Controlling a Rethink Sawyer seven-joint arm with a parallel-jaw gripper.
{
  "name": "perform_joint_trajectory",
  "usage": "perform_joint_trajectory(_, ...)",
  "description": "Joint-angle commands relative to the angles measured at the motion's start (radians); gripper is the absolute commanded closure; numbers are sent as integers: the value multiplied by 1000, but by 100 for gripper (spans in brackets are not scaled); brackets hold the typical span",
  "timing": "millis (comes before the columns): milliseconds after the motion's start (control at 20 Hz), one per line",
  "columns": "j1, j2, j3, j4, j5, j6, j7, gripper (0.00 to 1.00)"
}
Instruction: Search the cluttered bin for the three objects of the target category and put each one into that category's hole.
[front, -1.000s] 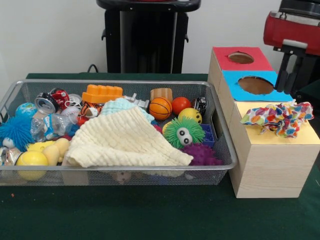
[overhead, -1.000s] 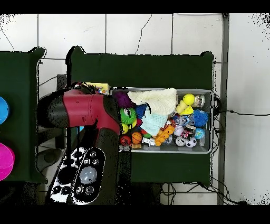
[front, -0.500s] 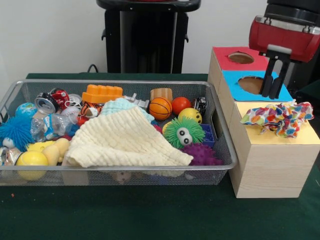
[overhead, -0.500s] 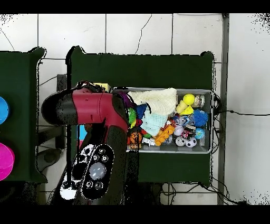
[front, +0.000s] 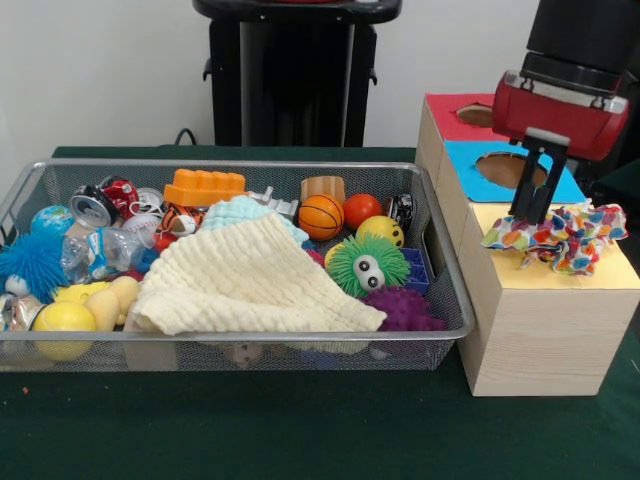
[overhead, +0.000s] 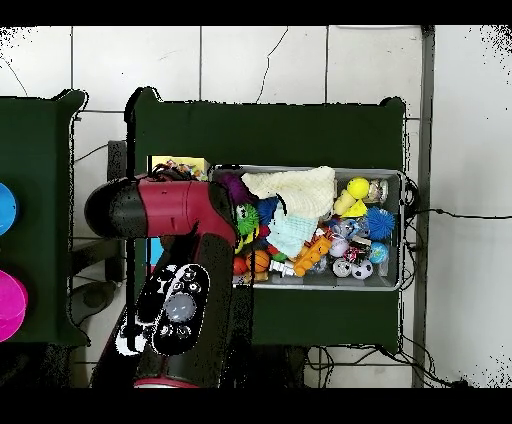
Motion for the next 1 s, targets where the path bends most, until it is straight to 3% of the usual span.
perform_joint_trajectory(50,9,64,80,89,49,-17,200,100)
perform_joint_trajectory(800,-40,43,132,120,138,50,159,100)
perform_joint_trajectory(1000,-115,30,246,178,187,28,86,100)
